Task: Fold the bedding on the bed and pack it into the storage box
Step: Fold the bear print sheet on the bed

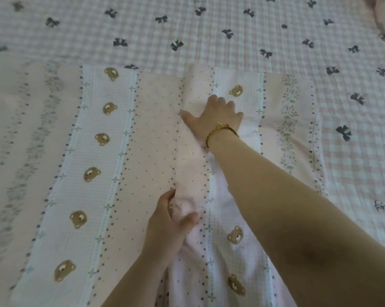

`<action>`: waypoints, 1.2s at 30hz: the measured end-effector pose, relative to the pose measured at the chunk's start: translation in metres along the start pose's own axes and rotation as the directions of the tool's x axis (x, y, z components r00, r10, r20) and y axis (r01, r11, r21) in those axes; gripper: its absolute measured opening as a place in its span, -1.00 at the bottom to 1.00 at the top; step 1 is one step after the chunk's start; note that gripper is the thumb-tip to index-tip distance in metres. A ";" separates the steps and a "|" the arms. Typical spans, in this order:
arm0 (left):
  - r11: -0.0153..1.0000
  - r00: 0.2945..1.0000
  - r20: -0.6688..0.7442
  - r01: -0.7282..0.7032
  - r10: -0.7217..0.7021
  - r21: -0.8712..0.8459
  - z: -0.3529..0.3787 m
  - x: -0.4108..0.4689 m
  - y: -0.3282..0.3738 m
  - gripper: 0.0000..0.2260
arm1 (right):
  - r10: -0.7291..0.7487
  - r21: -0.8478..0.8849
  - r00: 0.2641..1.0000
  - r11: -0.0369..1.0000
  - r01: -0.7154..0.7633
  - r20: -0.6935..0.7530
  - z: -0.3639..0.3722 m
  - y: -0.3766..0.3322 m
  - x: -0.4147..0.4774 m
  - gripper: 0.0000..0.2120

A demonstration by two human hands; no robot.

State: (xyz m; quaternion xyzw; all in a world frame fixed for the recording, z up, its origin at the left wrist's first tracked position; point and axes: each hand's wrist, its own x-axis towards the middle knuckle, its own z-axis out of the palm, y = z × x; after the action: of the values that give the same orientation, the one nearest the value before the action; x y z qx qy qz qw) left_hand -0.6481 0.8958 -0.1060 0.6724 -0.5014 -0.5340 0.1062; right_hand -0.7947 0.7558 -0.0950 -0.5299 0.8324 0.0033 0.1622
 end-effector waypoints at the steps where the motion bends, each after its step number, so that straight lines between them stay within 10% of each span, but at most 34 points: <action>1: 1.000 1.000 -0.010 -0.012 0.012 0.017 0.001 0.000 0.001 -0.40 | 0.021 -0.049 0.999 0.999 -0.019 0.043 -0.003 -0.007 0.011 -0.43; 5: 0.997 0.991 -0.111 -0.072 0.072 0.005 0.001 -0.003 -0.010 -0.61 | 0.043 -0.182 0.992 0.983 -0.021 0.119 0.009 -0.020 0.019 -0.71; 11: 0.992 0.987 -0.161 -0.026 0.006 -0.124 -0.020 -0.028 -0.028 -0.52 | -0.071 0.059 0.987 0.995 0.080 -0.142 0.008 -0.028 0.002 -0.71; 16: 0.996 0.996 0.013 -0.084 0.083 0.023 -0.003 -0.061 -0.040 -0.17 | -0.235 -0.099 0.956 0.962 0.254 0.173 0.046 -0.015 -0.032 -0.43; 24: 0.996 0.985 -0.162 0.043 -0.055 -0.080 -0.016 -0.084 -0.059 -0.38 | -0.305 -0.171 0.926 0.923 0.345 0.223 0.049 0.012 -0.090 -0.39; 30: 0.957 0.985 -0.147 0.127 -0.090 0.261 -0.004 -0.102 -0.067 -0.37 | -0.431 -0.197 0.867 0.854 0.482 0.251 0.077 0.071 -0.201 -0.25; 36: 0.849 0.954 -0.211 -0.074 0.213 0.523 0.021 -0.122 -0.052 -0.51 | -0.121 0.090 0.993 0.988 0.122 -0.010 0.056 0.144 -0.255 -0.41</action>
State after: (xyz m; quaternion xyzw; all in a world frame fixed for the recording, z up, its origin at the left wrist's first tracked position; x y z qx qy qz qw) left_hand -0.6269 1.0251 -0.0750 0.7011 -0.6554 -0.2795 0.0295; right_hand -0.8083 1.0534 -0.1020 -0.5717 0.7983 -0.0456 0.1840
